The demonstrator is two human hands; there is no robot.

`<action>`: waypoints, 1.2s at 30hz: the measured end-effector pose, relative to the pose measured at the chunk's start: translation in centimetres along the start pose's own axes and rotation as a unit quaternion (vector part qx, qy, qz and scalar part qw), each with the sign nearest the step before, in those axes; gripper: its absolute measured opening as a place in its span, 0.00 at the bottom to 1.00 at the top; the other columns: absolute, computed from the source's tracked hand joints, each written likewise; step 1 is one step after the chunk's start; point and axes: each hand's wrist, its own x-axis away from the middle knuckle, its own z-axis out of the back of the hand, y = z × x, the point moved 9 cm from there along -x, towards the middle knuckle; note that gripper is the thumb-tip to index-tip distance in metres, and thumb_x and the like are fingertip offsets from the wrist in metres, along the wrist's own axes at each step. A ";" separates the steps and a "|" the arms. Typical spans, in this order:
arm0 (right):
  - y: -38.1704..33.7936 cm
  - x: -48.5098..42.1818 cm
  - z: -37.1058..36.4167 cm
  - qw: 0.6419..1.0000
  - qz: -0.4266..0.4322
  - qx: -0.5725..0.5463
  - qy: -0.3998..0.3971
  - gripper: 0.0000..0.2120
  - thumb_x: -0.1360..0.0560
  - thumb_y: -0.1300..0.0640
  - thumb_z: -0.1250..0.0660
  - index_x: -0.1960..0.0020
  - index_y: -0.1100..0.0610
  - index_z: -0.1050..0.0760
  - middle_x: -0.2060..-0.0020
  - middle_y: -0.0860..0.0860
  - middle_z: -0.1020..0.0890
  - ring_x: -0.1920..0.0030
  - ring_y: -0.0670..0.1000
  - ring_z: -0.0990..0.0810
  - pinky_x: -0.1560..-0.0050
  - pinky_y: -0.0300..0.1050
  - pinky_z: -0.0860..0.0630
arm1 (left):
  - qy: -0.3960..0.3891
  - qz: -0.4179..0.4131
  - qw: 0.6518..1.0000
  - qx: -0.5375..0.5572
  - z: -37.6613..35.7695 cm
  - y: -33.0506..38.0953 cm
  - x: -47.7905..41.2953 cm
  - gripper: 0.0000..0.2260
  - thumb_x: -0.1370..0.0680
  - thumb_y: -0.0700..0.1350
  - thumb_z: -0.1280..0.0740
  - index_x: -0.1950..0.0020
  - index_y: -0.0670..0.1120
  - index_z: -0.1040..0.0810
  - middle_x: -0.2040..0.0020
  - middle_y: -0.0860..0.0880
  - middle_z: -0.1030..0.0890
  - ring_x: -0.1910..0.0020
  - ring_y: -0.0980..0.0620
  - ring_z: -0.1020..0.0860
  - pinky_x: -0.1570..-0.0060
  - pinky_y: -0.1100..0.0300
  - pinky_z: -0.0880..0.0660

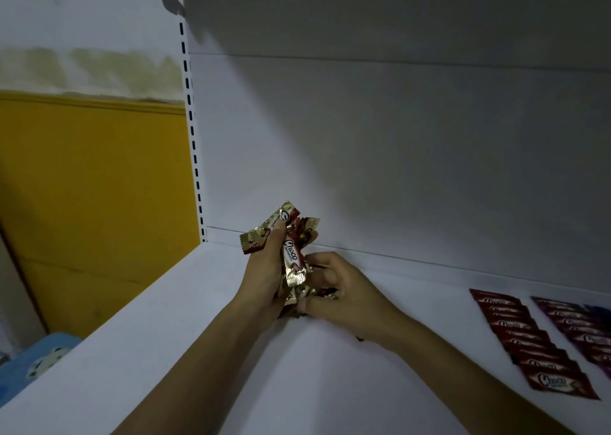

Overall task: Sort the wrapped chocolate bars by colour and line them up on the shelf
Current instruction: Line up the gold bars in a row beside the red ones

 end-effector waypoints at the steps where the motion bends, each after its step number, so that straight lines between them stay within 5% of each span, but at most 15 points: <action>1: 0.1 0.2 0.3 1.000 0.000 0.008 0.015 0.26 0.31 0.61 0.26 0.36 0.51 0.30 0.52 0.47 0.16 0.47 0.45 0.19 0.43 0.48 0.24 | 0.001 0.004 1.000 -0.003 -0.1 -0.1 0.0 0.17 0.18 0.54 0.44 0.51 0.53 0.16 0.48 0.51 0.15 0.56 0.46 0.16 0.57 0.50 0.19; 4: 0.2 1.2 1.5 0.996 0.012 0.033 0.084 0.18 0.30 0.65 0.28 0.46 0.48 0.26 0.62 0.48 0.15 0.56 0.42 0.18 0.52 0.38 0.25 | 0.010 0.008 0.999 -0.034 -0.2 -0.5 0.2 0.16 0.18 0.55 0.43 0.45 0.50 0.18 0.46 0.49 0.16 0.48 0.43 0.18 0.50 0.47 0.21; 7: -0.6 2.1 2.3 0.988 0.041 0.100 0.107 0.14 0.28 0.63 0.30 0.55 0.44 0.25 0.65 0.45 0.17 0.60 0.37 0.20 0.59 0.27 0.30 | 0.013 0.012 0.998 -0.058 -0.1 -0.8 0.0 0.18 0.19 0.55 0.43 0.50 0.49 0.16 0.48 0.47 0.15 0.50 0.44 0.17 0.53 0.51 0.19; 10: -1.9 3.0 1.6 0.965 0.081 0.239 0.064 0.05 0.29 0.51 0.29 0.53 0.46 0.20 0.59 0.39 0.21 0.55 0.39 0.24 0.55 0.31 0.30 | 0.022 0.008 0.997 -0.079 0.1 -0.9 -0.3 0.17 0.18 0.55 0.42 0.45 0.48 0.18 0.47 0.47 0.15 0.50 0.44 0.17 0.51 0.51 0.21; 13: -1.7 3.5 -0.3 0.898 0.118 0.424 0.014 0.15 0.28 0.40 0.33 0.44 0.44 0.20 0.53 0.40 0.29 0.45 0.43 0.33 0.47 0.40 0.42 | 0.016 0.006 0.994 -0.105 0.1 -1.1 -0.5 0.17 0.19 0.56 0.42 0.47 0.49 0.17 0.48 0.46 0.15 0.49 0.43 0.17 0.48 0.48 0.21; 19: -3.6 4.8 -1.0 0.825 0.209 0.517 0.084 0.05 0.26 0.56 0.33 0.59 0.50 0.19 0.60 0.45 0.23 0.55 0.48 0.24 0.53 0.40 0.39 | 0.017 0.001 0.990 -0.138 0.2 -1.6 -0.3 0.17 0.20 0.56 0.40 0.54 0.50 0.14 0.50 0.44 0.15 0.49 0.44 0.17 0.46 0.48 0.22; 23: -2.0 4.2 2.7 0.957 0.070 0.269 0.083 0.10 0.21 0.57 0.39 0.61 0.49 0.25 0.65 0.43 0.23 0.62 0.45 0.26 0.57 0.42 0.34 | 0.019 -0.021 0.991 -0.131 0.5 -1.0 -0.5 0.17 0.20 0.56 0.40 0.53 0.49 0.14 0.50 0.44 0.15 0.51 0.43 0.16 0.53 0.51 0.20; 25: -0.7 3.8 5.4 0.987 -0.007 0.136 0.088 0.12 0.22 0.59 0.36 0.63 0.48 0.24 0.68 0.46 0.21 0.65 0.46 0.24 0.60 0.41 0.30 | 0.020 -0.030 0.991 -0.127 0.4 -0.7 -0.5 0.17 0.19 0.55 0.40 0.50 0.47 0.15 0.50 0.45 0.15 0.53 0.44 0.16 0.60 0.55 0.20; 27: 0.3 3.8 8.3 0.988 -0.057 0.094 0.112 0.10 0.23 0.61 0.35 0.61 0.53 0.22 0.68 0.48 0.20 0.66 0.46 0.23 0.61 0.36 0.29 | 0.017 -0.035 0.992 -0.117 0.3 -0.8 -0.4 0.16 0.19 0.54 0.40 0.45 0.45 0.18 0.49 0.45 0.15 0.53 0.44 0.16 0.61 0.55 0.19; 32: 2.9 4.7 13.7 0.929 -0.123 0.309 0.165 0.07 0.23 0.56 0.36 0.55 0.51 0.19 0.58 0.45 0.18 0.53 0.48 0.20 0.43 0.47 0.28 | 0.007 -0.041 0.991 -0.124 -0.1 -1.0 0.1 0.16 0.24 0.57 0.37 0.50 0.48 0.16 0.49 0.43 0.15 0.50 0.43 0.17 0.49 0.47 0.20; 36: 2.1 5.7 16.3 0.884 -0.115 0.375 0.255 0.12 0.21 0.52 0.38 0.39 0.52 0.25 0.47 0.50 0.21 0.48 0.51 0.22 0.37 0.48 0.34 | -0.007 -0.036 0.986 -0.163 -0.7 -1.7 0.7 0.16 0.21 0.56 0.39 0.52 0.50 0.15 0.50 0.43 0.15 0.49 0.43 0.17 0.41 0.46 0.25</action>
